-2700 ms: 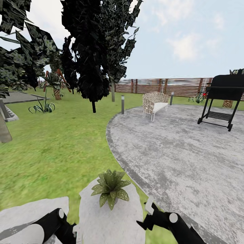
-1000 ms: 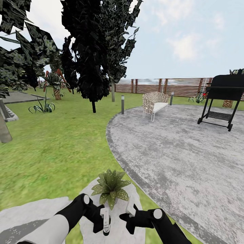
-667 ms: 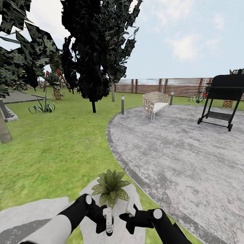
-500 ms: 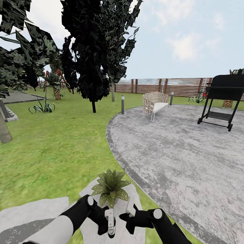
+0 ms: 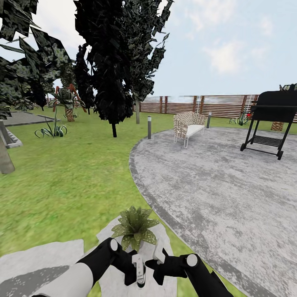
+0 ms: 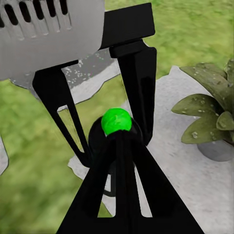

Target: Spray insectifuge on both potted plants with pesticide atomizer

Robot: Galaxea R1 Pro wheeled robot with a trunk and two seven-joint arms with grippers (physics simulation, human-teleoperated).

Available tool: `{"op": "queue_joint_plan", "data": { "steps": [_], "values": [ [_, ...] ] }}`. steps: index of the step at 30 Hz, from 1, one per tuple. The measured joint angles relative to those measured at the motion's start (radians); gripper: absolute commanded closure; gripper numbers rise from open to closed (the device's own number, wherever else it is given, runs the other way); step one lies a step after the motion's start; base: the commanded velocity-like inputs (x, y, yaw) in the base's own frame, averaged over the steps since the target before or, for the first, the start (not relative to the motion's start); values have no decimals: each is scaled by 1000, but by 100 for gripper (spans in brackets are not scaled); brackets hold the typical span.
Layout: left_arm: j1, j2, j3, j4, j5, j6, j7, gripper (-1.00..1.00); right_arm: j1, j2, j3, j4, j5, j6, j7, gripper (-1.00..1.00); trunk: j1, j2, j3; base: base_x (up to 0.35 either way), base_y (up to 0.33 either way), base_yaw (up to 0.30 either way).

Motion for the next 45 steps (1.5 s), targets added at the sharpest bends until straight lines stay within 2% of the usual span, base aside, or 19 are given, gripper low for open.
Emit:
{"op": "queue_joint_plan", "data": {
  "steps": [10, 16, 29, 32, 40, 41, 45],
  "values": [
    [0, -1, 1, 0, 5, -5, -8, 100, 0, 0, 0, 1, 0, 0, 0, 100, 0, 0, 0, 0, 0, 0],
    [0, -1, 1, 2, 8, -31, -10, 100, 0, 0, 0, 2, 0, 0, 0, 100, 0, 0, 0, 0, 0, 0],
    [0, 5, -2, 14, 1, -29, -2, 100, 0, 0, 0, 2, 0, 0, 0, 100, 0, 0, 0, 0, 0, 0],
    [0, 29, -3, 18, -6, -25, 1, 100, 0, 0, -1, 2, 0, 0, 0, 100, 0, 0, 0, 0, 0, 0],
    [1, 168, -7, 20, -10, -18, 2, 100, 0, -1, -1, 2, 0, 0, 0, 100, 0, 0, 0, 0, 0, 0],
    [2, 184, -7, 23, -10, -18, 2, 100, 0, -1, -1, 3, 0, 0, 0, -100, 0, 0, 0, 0, 0, 0],
    [1, 218, -8, 63, -10, -18, 4, 100, 0, -2, -1, 4, 0, 0, 0, -100, 0, 0, 0, 0, 0, 0]
  ]
}}
